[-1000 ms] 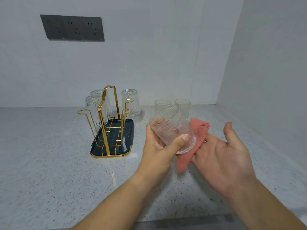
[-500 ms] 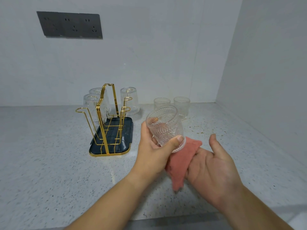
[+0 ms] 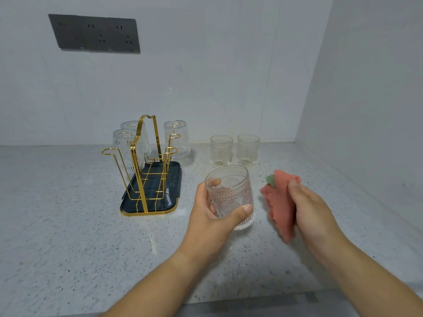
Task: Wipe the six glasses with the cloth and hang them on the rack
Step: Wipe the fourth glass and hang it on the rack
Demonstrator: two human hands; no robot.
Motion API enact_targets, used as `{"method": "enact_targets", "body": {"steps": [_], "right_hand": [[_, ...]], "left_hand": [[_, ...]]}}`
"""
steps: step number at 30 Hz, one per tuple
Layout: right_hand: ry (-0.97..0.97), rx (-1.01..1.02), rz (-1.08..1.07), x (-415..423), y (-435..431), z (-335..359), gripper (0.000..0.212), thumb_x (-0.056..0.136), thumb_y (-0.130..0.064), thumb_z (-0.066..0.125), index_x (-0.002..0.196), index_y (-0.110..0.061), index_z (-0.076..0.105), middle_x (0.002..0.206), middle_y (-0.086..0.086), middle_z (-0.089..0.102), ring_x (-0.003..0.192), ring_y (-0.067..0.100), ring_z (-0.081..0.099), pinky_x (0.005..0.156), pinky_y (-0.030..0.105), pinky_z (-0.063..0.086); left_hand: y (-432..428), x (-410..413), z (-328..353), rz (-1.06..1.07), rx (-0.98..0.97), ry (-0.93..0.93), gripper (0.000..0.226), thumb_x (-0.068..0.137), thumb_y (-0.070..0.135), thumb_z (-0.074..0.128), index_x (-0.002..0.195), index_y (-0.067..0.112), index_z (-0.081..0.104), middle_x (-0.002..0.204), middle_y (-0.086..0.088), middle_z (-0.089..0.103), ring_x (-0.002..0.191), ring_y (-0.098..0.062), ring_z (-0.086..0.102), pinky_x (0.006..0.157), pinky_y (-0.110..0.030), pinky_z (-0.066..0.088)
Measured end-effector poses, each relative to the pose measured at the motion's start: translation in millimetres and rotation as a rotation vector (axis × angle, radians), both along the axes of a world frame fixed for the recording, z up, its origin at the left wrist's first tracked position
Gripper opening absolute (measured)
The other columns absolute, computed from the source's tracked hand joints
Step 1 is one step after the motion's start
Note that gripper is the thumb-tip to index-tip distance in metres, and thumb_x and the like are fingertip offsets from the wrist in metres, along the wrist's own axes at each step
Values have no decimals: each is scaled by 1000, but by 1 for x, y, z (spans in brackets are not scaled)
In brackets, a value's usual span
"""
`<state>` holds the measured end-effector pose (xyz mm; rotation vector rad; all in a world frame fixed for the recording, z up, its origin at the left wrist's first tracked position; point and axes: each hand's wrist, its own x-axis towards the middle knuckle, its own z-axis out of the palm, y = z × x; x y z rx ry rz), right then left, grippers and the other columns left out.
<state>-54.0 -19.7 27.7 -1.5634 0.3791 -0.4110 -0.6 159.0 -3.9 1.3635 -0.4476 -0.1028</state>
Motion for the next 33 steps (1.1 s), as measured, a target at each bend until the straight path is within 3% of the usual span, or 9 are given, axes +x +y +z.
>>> {"method": "enact_targets", "body": {"steps": [3, 7, 11, 14, 18, 20, 24, 28, 33], "right_hand": [[9, -487, 43, -4, -21, -7, 42, 107, -43, 38, 138, -29, 62, 133, -15, 67, 119, -5, 62, 112, 33, 44], [235, -1079, 275, -7, -37, -35, 49, 102, -56, 33, 124, -32, 69, 133, -17, 64, 128, 7, 53, 111, 29, 39], [319, -1250, 327, -14, -32, -45, 52, 103, -57, 29, 131, -33, 66, 148, -20, 51, 140, 7, 42, 118, 32, 32], [231, -1244, 232, -15, -23, -36, 61, 98, -63, 19, 109, -32, 70, 123, -20, 66, 121, 7, 55, 106, 32, 38], [6, -762, 51, -15, 3, -22, 35, 105, -43, 41, 97, -24, 68, 85, -5, 73, 83, 10, 63, 79, 20, 47], [30, -286, 103, -11, 21, -15, 32, 106, -38, 45, 101, -18, 70, 82, 7, 75, 72, 19, 67, 74, 36, 53], [52, 595, 468, 1, 47, -5, 57, 101, -51, 41, 134, -11, 63, 128, 24, 69, 111, 40, 67, 95, 51, 50], [-65, 845, 631, 10, 65, 12, 61, 103, -49, 39, 149, -12, 48, 150, 19, 54, 140, 37, 51, 124, 52, 27], [-113, 833, 647, 21, 74, 31, 60, 102, -48, 41, 149, -11, 49, 150, 16, 55, 142, 31, 50, 126, 48, 21]], "left_hand": [[4, 3, 0, 25, 3, 25, 68, 68, 24, 89, 124, 34, 53, 115, 11, 75, 111, -8, 72, 89, -24, 57], [5, 5, -1, 46, 4, 42, 68, 67, 23, 90, 124, 31, 53, 114, 8, 75, 108, -9, 73, 87, -23, 57], [6, 3, 1, 42, -1, 58, 71, 67, 21, 97, 123, 27, 54, 112, 7, 75, 104, -7, 73, 84, -19, 56], [9, 2, 3, 30, -5, 72, 70, 67, 17, 94, 125, 23, 55, 115, 4, 77, 107, -11, 74, 86, -21, 57], [13, 1, 15, -13, -33, 55, 71, 68, 15, 92, 129, 20, 56, 120, 1, 76, 111, -12, 73, 85, -20, 57], [14, 0, 22, -21, -37, 30, 69, 72, 11, 93, 129, 19, 56, 121, 1, 75, 113, -13, 72, 88, -21, 57], [16, -2, 34, 4, -82, -7, 62, 73, 17, 87, 127, 22, 56, 121, 1, 75, 117, -14, 71, 94, -26, 56], [21, -1, 46, -18, -126, -23, 62, 77, 6, 85, 129, 18, 54, 123, -5, 74, 115, -18, 73, 92, -29, 60], [30, 8, 57, 37, -90, -86, 69, 73, 9, 91, 130, 19, 53, 125, -4, 73, 118, -15, 71, 99, -33, 58]]}}
